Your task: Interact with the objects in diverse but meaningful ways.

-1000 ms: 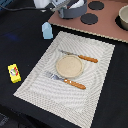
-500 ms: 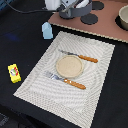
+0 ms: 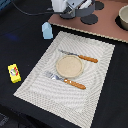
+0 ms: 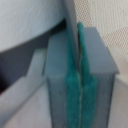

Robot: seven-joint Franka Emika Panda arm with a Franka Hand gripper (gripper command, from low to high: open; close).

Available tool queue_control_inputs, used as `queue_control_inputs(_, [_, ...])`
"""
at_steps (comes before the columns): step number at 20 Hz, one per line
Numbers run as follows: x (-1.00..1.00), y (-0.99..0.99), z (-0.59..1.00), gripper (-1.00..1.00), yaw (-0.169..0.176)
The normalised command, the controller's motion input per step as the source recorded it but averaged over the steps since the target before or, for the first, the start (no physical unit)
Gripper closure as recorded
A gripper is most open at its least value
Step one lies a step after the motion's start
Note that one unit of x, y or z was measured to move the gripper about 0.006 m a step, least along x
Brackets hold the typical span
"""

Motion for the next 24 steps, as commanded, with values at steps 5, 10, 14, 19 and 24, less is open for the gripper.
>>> queue_control_inputs(5, [0.78, 0.46, 0.19, 1.00, 0.000])
queue_control_inputs(10, [0.82, 0.49, 0.14, 1.00, 0.000])
queue_control_inputs(14, [0.81, 0.48, 0.02, 1.00, 0.000])
queue_control_inputs(19, [0.81, 0.48, 0.00, 1.00, 0.000])
queue_control_inputs(24, [0.75, 0.51, 0.00, 1.00, -0.002])
